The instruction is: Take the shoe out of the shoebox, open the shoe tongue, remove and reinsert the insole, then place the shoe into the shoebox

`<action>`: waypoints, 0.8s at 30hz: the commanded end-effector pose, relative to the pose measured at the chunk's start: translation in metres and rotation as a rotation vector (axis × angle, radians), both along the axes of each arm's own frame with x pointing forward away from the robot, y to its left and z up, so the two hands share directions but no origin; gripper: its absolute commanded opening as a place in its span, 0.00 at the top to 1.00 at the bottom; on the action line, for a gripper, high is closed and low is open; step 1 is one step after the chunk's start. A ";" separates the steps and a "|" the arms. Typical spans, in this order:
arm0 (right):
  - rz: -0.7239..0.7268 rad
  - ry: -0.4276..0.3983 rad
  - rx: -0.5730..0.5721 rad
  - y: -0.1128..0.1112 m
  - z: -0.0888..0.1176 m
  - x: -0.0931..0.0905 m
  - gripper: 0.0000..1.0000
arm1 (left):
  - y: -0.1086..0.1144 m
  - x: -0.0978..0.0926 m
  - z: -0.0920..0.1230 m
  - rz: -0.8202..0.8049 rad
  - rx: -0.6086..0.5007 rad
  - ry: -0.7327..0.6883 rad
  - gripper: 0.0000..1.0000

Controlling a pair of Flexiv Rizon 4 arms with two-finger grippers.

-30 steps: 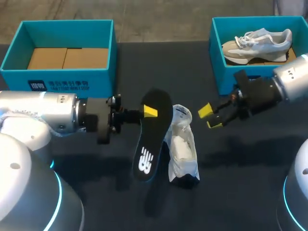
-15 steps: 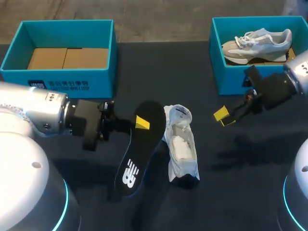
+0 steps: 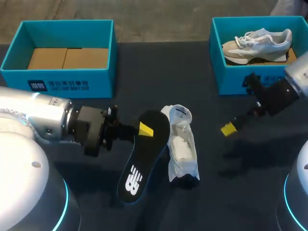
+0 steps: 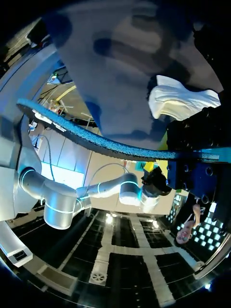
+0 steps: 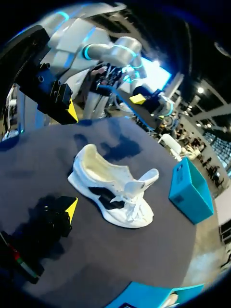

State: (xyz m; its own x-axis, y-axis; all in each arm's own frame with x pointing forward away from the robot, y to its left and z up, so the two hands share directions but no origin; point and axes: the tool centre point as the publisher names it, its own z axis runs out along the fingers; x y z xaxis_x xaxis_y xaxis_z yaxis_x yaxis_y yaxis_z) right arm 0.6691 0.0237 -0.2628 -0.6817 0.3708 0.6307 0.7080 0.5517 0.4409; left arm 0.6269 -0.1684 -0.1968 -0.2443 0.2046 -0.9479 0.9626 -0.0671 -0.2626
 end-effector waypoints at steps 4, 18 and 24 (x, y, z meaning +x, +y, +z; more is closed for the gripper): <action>0.067 -0.145 -0.025 -0.027 0.004 -0.032 0.00 | 0.001 -0.031 -0.005 0.005 -0.007 0.063 1.00; 0.091 -0.168 -0.077 -0.026 0.005 -0.032 0.00 | -0.001 -0.033 -0.007 -0.009 -0.002 0.066 1.00; 0.167 -0.349 -0.180 -0.027 -0.006 -0.036 0.00 | -0.008 -0.028 -0.014 -0.020 -0.038 0.153 1.00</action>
